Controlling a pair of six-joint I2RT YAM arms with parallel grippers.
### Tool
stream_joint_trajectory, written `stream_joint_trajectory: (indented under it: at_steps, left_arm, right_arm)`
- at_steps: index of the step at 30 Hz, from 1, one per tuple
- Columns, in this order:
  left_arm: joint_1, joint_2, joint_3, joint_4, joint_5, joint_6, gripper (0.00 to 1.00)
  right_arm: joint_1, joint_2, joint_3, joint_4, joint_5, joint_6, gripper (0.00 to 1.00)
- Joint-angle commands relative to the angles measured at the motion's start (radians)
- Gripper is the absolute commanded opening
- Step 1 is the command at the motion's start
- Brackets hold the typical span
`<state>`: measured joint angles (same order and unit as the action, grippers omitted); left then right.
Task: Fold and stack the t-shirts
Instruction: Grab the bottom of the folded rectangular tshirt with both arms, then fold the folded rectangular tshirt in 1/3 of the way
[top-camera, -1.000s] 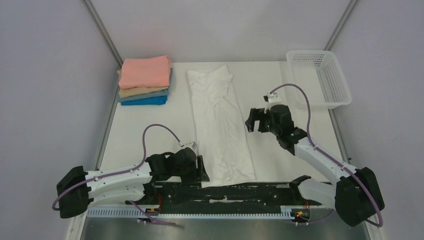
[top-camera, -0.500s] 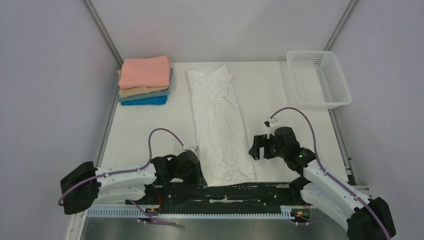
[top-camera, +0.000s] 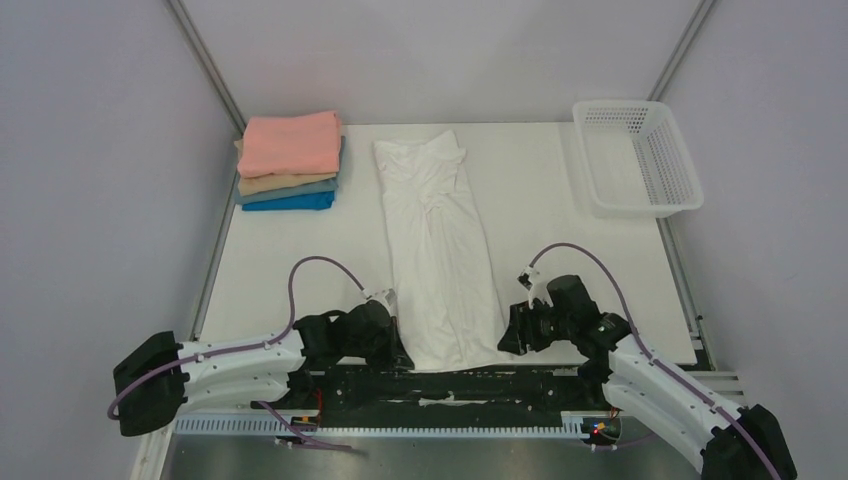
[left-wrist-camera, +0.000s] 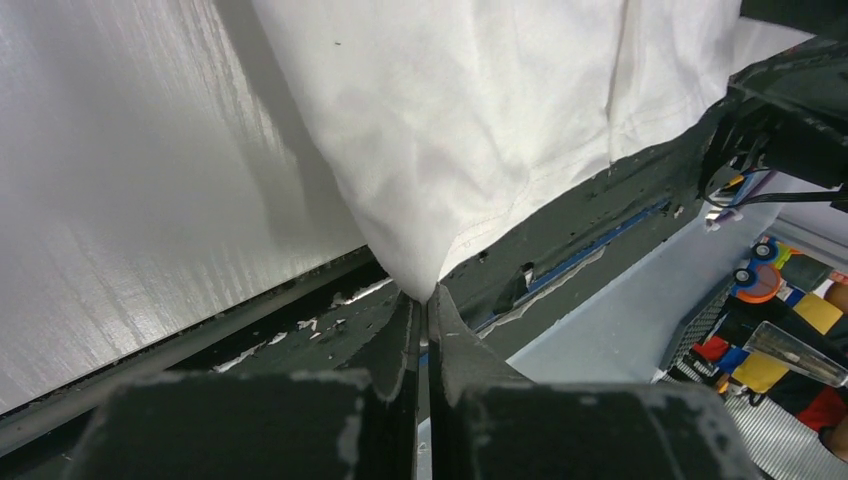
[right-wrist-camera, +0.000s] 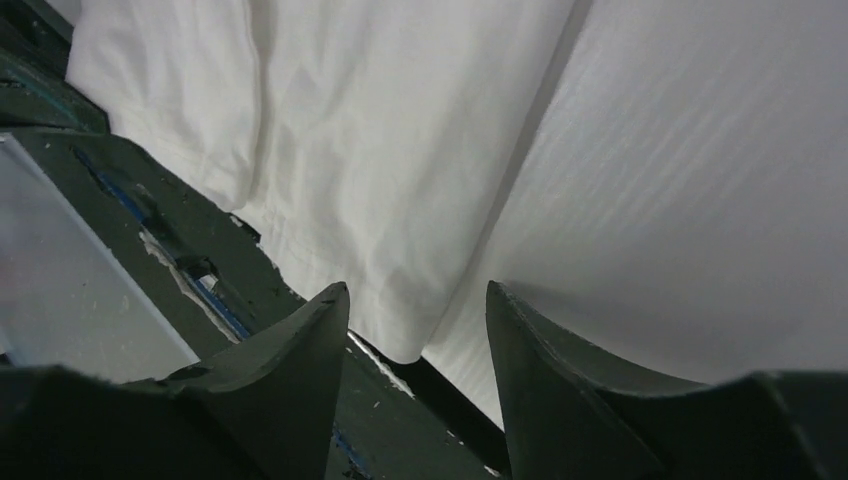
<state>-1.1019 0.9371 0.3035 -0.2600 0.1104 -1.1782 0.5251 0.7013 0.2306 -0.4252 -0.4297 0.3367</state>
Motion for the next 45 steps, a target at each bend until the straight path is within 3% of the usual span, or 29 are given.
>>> stream_joint_trajectory:
  at_steps: [1,7,11,13,14,19,23,28,32,36,45]
  left_arm:
    - [-0.005,-0.038,0.000,-0.022,-0.024,-0.032,0.02]
    - [-0.006,-0.064,-0.022,-0.020,-0.031,-0.053,0.02]
    - [-0.005,-0.066,-0.013,-0.010,-0.026,-0.046,0.02]
    - [-0.004,-0.069,-0.002,-0.013,-0.018,-0.031,0.02]
    - [-0.005,-0.075,0.000,-0.014,-0.019,-0.026,0.02]
    - [0.001,-0.088,0.044,0.000,-0.063,0.019,0.02]
    - [0.033,-0.059,0.146,-0.052,-0.126,0.093,0.02]
    - [0.173,0.005,0.216,-0.006,-0.117,0.150,0.02]
    - [0.328,0.083,0.249,0.082,0.000,0.192,0.02]
    - [0.436,0.155,0.312,0.088,0.032,0.231,0.02]
    - [0.586,0.330,0.482,0.113,0.053,0.312,0.02]
  right_arm:
    - [0.045,0.049,-0.064,0.025,-0.109,0.065,0.54]
    - [0.076,0.071,-0.035,-0.089,-0.024,0.031,0.41]
    - [0.081,0.071,-0.054,-0.040,-0.021,0.048,0.19]
    - [0.084,0.063,-0.054,-0.001,-0.051,0.061,0.01]
    - [0.085,0.056,-0.049,0.010,-0.059,0.061,0.00]
    - [0.086,0.037,0.031,0.067,-0.024,0.068,0.00]
    - [0.086,0.025,0.064,0.209,0.005,0.120,0.00]
    - [0.086,0.077,0.104,0.338,0.088,0.151,0.00]
    - [0.085,0.115,0.144,0.480,0.203,0.170,0.00]
    - [0.085,0.217,0.225,0.574,0.275,0.146,0.00]
    - [0.061,0.475,0.436,0.656,0.424,0.064,0.00]
